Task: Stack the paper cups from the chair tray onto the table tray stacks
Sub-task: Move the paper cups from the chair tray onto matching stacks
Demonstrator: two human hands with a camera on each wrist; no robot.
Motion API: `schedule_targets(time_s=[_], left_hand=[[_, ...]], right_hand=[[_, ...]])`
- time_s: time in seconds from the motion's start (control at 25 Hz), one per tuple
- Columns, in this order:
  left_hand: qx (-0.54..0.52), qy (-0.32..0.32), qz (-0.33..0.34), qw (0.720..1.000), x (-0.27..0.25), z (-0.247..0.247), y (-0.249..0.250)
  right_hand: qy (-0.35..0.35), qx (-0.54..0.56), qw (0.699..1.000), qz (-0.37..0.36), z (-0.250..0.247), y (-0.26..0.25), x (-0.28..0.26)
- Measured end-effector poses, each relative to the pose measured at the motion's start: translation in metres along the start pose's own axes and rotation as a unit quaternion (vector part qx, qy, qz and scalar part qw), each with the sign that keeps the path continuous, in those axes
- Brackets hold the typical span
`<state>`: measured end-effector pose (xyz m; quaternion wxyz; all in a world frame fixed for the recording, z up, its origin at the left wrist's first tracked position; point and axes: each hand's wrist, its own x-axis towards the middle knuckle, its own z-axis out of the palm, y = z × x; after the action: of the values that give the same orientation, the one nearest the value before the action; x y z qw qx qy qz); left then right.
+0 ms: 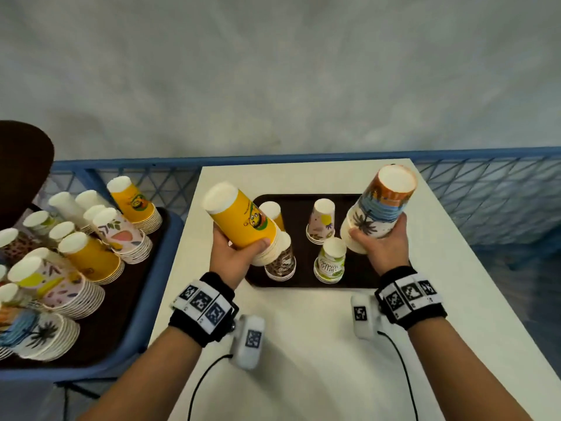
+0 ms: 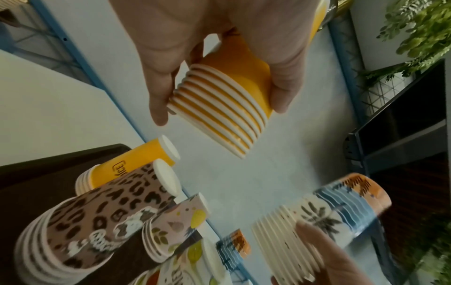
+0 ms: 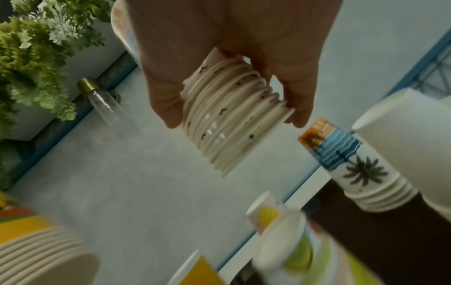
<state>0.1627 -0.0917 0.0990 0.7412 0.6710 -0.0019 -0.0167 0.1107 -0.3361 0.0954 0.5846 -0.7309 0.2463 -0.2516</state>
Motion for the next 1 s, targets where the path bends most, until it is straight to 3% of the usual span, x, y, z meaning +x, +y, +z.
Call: schedule_targets(time_s=[0.16, 0.32, 0.6, 0.72, 0.8, 1.0], left_hand=[[0.073, 0.007, 0.02, 0.997, 0.041, 0.022, 0.009], [0.143, 0.013, 0.014, 0.99, 0.081, 0.031, 0.002], [0.173, 0.015, -0.014, 0.985, 0.124, 0.044, -0.021], [0.198, 0.006, -0.028, 0.98, 0.134, 0.047, -0.035], [0.219, 0.004, -0.044, 0.975, 0.137, 0.047, -0.046], [0.283, -0.004, -0.104, 0.953, 0.138, 0.044, -0.068]], right_hand=[[0.076, 0.001, 0.997, 0.007, -0.026, -0.002, 0.063], [0.103, -0.009, 0.995, 0.017, -0.035, 0.001, 0.113], [0.017, -0.084, 0.996, 0.036, -0.026, 0.025, 0.163], [-0.066, -0.191, 0.975, 0.094, -0.024, 0.04, 0.172], [-0.109, -0.205, 0.967, 0.108, -0.024, 0.051, 0.176], [-0.093, -0.195, 0.971, 0.105, -0.021, 0.059, 0.178]])
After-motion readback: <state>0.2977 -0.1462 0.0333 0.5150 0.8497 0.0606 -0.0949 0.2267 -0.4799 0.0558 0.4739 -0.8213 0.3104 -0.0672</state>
